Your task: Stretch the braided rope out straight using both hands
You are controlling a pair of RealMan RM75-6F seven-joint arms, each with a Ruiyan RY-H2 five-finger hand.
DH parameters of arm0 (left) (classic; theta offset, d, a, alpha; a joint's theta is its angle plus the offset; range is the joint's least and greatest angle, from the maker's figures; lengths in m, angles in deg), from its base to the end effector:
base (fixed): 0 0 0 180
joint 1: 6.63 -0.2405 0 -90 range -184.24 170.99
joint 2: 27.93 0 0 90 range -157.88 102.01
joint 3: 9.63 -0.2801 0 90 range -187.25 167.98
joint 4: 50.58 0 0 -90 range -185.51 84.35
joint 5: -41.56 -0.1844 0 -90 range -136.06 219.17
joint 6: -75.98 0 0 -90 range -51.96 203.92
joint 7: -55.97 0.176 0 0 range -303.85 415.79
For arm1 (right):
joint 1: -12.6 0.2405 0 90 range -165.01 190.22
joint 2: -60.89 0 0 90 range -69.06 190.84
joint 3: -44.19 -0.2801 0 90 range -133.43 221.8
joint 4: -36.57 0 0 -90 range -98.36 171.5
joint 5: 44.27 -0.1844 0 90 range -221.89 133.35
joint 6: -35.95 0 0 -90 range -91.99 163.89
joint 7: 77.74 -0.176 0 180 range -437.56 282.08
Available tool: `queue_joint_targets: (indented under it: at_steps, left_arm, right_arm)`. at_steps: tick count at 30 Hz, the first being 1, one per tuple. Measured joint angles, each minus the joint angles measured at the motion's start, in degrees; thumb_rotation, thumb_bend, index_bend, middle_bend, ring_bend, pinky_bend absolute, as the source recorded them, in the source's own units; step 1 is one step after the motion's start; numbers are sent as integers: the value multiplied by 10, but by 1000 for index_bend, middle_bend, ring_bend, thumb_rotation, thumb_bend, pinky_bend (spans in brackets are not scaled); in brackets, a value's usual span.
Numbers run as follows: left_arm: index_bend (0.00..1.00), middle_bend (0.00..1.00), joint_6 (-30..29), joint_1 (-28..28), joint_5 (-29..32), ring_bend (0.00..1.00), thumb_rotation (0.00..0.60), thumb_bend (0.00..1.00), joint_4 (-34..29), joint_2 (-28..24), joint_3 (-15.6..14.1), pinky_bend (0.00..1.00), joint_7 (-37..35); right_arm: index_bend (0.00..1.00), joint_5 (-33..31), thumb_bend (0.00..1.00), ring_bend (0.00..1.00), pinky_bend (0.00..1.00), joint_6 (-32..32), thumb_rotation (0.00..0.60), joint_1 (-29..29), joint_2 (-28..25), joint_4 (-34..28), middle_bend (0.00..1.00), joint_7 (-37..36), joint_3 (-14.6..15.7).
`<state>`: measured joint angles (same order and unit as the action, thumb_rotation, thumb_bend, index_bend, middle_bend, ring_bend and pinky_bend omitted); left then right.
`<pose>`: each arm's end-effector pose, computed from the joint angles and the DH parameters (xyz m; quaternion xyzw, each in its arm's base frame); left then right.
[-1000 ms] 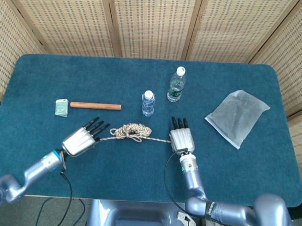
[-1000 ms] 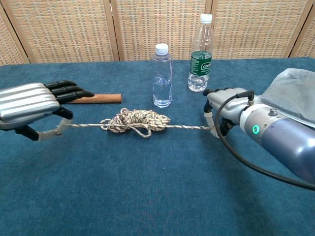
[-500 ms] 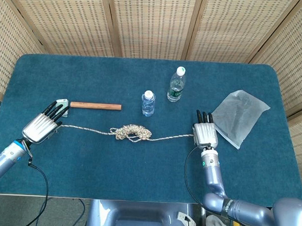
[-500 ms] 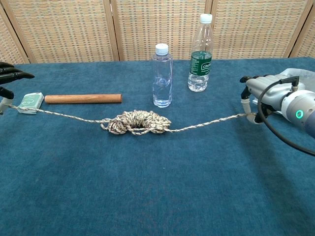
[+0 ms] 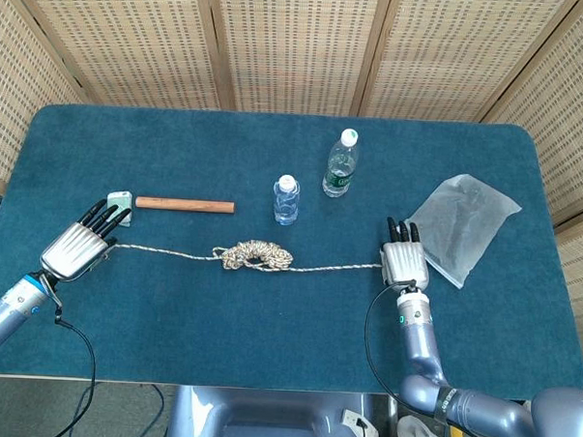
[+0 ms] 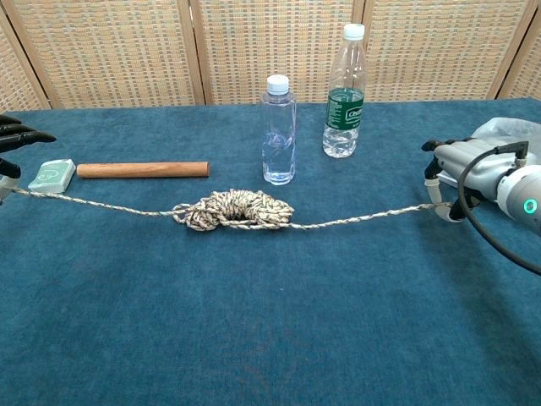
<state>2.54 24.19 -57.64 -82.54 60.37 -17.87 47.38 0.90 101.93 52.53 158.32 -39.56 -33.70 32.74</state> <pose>-0.3297 0.3641 0.0850 -0.8325 -0.1065 -0.2485 0.4837 -0.2241 -0.3906 -0.0106 0.6854 -0.3608 0.2355 0.5870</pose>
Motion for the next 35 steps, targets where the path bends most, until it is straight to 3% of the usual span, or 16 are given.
queue_joint_targets:
  at_steps: [2, 4, 8, 14, 20, 24, 27, 30, 35]
  left_arm:
    - [133, 0, 2, -1, 1, 0, 600, 54, -3, -2, 0, 0, -2]
    - [0, 0, 5, -2, 4, 0, 600, 0, -13, -6, 0, 0, -10]
    - [0, 0, 0, -9, 22, 0, 600, 0, -59, -30, 13, 0, -30]
    - [0, 0, -23, -29, 59, 0, 600, 0, -190, -97, 39, 0, -39]
    - [0, 0, -71, -82, 112, 0, 600, 0, -356, -169, 62, 0, -25]
    - [0, 0, -112, -141, 138, 0, 600, 0, -457, -211, 64, 0, -36]
    - [0, 0, -158, -194, 144, 0, 600, 0, -481, -218, 54, 0, -40]
    - [0, 0, -198, -241, 145, 0, 600, 0, -485, -214, 41, 0, -27]
    - [0, 0, -221, -269, 130, 0, 600, 0, -483, -209, 31, 0, -17]
  right_arm:
    - [195, 3, 134, 0, 0, -2, 600, -2, -3, -5, 0, -7, -1]
    - [12, 5, 3, 0, 0, -3, 600, -4, -9, -15, 0, -13, -2]
    - [0, 16, 0, 0, 0, 3, 600, -14, -38, -57, 0, -22, -1]
    - [0, 77, 0, 0, 0, 23, 600, -46, -116, -136, 0, -79, 11]
    - [0, 203, 0, 0, 0, 61, 600, -91, -172, -164, 0, -188, 44]
    - [0, 313, 0, 0, 0, 90, 600, -123, -215, -162, 0, -290, 83]
    - [0, 378, 0, 0, 0, 143, 600, -160, -232, -153, 0, -348, 110]
    - [0, 424, 0, 0, 0, 215, 600, -206, -240, -140, 0, -361, 135]
    - [0, 493, 0, 0, 0, 305, 600, -273, -247, -111, 0, -362, 162]
